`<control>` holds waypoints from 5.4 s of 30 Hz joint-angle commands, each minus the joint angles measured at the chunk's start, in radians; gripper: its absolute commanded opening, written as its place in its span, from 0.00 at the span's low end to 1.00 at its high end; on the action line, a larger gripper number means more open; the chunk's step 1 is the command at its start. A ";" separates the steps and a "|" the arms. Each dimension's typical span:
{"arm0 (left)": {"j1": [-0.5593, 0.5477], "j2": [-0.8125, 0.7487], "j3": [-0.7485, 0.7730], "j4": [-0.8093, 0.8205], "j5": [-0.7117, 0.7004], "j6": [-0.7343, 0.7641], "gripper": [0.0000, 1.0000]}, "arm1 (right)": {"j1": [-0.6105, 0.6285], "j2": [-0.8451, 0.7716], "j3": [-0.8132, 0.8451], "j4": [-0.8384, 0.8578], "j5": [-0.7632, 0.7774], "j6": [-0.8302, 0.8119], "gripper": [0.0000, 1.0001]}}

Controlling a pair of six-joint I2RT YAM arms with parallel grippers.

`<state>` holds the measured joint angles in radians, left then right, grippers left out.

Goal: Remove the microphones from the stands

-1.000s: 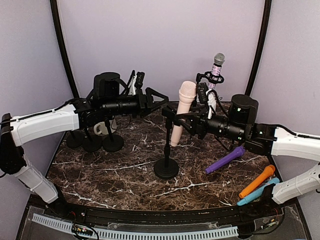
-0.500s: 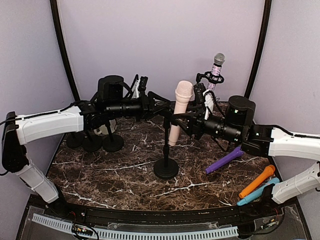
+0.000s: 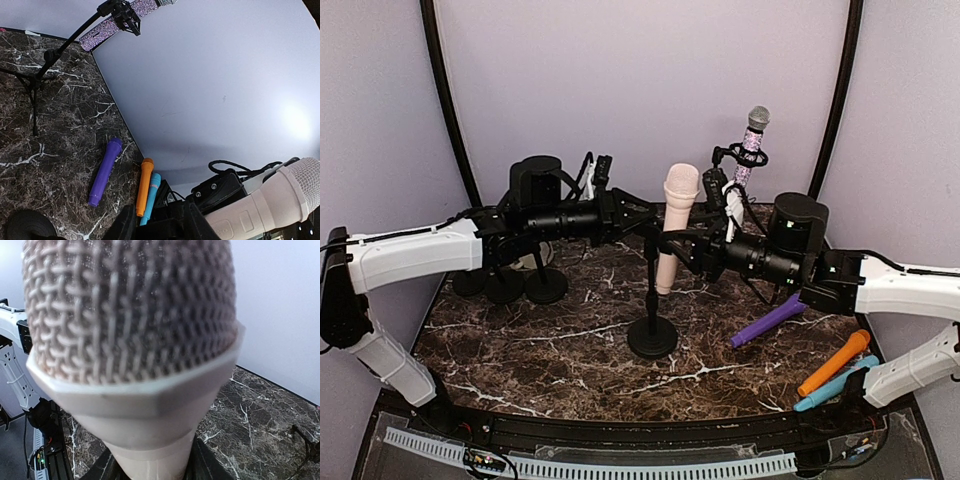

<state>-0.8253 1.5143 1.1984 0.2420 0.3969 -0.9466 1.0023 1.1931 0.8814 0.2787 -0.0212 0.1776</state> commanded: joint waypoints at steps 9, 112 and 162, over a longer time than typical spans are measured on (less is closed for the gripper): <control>-0.014 0.004 -0.144 -0.173 -0.031 0.096 0.30 | 0.010 0.020 0.014 -0.087 0.038 0.011 0.20; -0.058 -0.216 -0.223 -0.148 0.089 1.042 0.77 | 0.028 -0.013 0.112 -0.162 -0.010 0.074 0.35; -0.160 -0.116 -0.229 -0.100 -0.117 1.117 0.19 | 0.017 -0.037 0.078 -0.150 0.017 0.106 0.31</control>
<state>-0.9802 1.4212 0.9497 0.1539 0.2886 0.1352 1.0225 1.1893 0.9604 0.0631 -0.0090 0.2646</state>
